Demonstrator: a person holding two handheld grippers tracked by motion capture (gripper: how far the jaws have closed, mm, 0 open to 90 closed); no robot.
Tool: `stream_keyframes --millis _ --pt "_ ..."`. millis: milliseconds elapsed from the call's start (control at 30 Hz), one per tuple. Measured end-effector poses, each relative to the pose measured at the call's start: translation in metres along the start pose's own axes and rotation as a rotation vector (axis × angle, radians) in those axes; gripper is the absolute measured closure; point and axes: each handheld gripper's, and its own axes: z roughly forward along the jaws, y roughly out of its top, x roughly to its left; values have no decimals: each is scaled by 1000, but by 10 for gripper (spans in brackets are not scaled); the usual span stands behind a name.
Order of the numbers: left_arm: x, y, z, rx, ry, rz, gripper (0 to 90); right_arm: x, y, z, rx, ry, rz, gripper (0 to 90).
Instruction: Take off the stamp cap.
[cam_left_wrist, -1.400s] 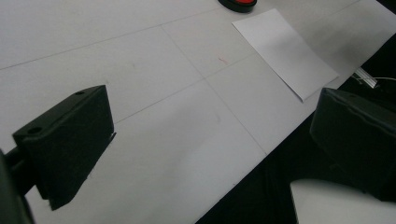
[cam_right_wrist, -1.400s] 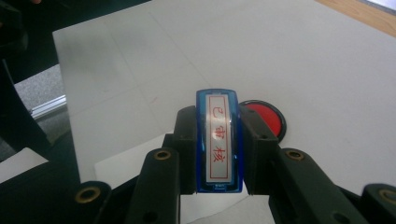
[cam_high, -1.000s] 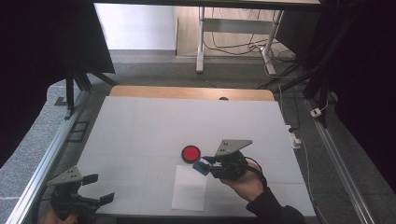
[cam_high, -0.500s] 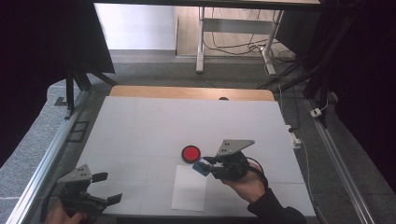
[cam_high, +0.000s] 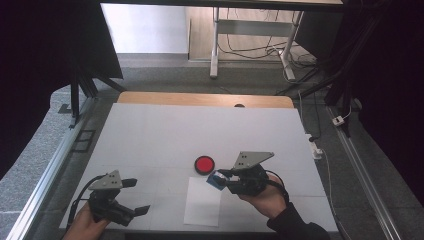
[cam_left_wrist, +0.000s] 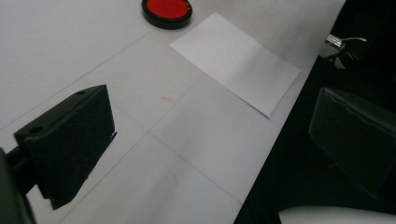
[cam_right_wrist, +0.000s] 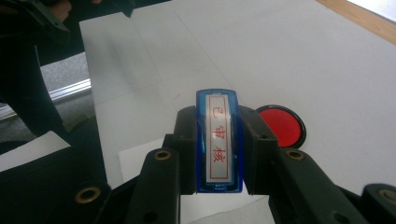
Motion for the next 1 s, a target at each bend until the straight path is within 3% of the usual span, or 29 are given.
stream_keyframes --millis 200,500,733,1000 --pt "2 12 13 -4 -40 -16 0 2 1 -1 -20 19 -2 717" --pt "-1 29 34 28 -62 49 9 2 1 1 -15 30 12 717" --pt "-5 41 49 47 -128 92 19 1 1 1 -21 63 27 717" --pt "-7 54 72 84 -159 139 8 2 3 1 -12 67 20 716"
